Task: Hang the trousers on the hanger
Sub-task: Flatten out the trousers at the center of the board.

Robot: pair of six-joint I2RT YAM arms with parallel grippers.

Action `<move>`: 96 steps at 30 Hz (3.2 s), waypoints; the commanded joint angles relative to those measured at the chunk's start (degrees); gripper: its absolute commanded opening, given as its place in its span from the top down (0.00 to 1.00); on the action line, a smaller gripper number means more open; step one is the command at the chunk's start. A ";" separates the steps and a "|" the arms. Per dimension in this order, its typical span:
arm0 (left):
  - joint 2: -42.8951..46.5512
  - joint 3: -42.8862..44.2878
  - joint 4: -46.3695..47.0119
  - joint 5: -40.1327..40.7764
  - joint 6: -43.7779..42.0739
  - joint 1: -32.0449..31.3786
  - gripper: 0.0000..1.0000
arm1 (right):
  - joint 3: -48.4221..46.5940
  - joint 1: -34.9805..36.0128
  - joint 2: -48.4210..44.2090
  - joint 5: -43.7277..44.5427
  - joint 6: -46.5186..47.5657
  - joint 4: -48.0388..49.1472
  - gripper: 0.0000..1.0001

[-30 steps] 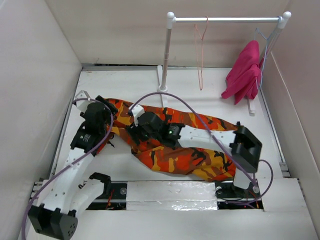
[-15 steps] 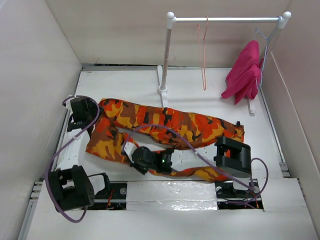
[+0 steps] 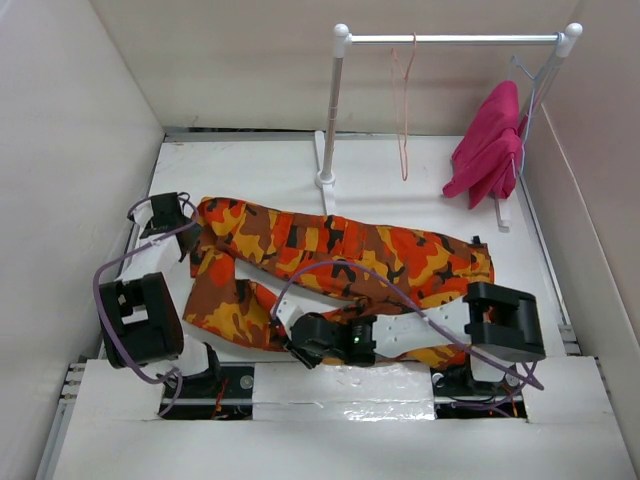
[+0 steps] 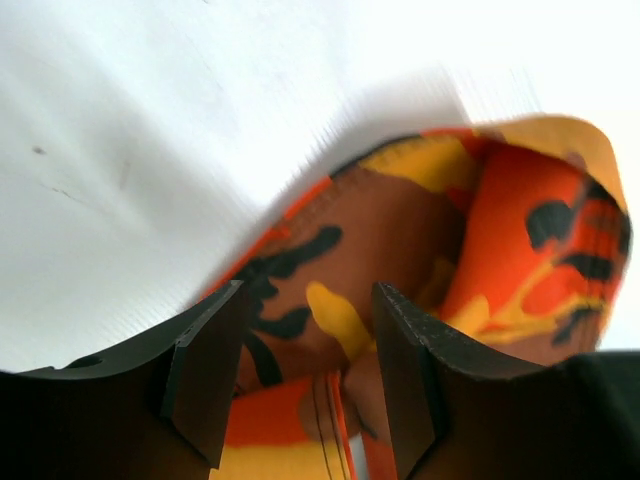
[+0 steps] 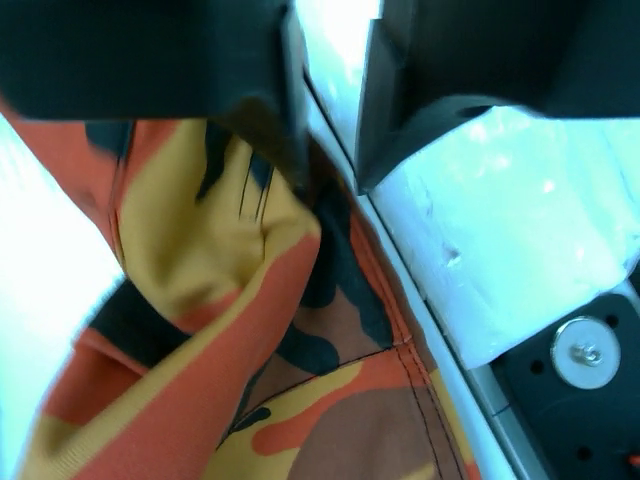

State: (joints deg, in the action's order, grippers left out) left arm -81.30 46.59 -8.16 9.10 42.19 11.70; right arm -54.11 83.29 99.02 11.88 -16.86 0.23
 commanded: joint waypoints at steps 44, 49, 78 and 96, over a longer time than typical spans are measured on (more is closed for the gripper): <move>-14.68 13.71 -9.67 -2.25 -16.26 1.30 0.59 | 19.12 -27.21 -47.25 14.58 -4.06 -4.81 0.43; -17.84 11.86 -10.74 -3.47 -18.72 1.30 0.58 | 22.63 -29.75 -50.06 11.42 -3.53 -3.13 0.43; -23.81 50.16 -15.75 31.49 -25.84 -0.72 1.00 | 26.25 -38.54 -52.36 12.12 -6.69 -3.48 0.42; -38.14 65.12 -21.63 37.56 -26.11 -3.97 1.00 | 23.70 -62.96 -44.89 9.57 -10.82 -4.01 0.29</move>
State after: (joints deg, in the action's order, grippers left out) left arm -117.97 110.04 -27.81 42.87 16.99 7.62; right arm -28.29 25.21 52.47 21.67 -26.04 -6.00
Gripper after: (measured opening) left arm 0.021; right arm 0.702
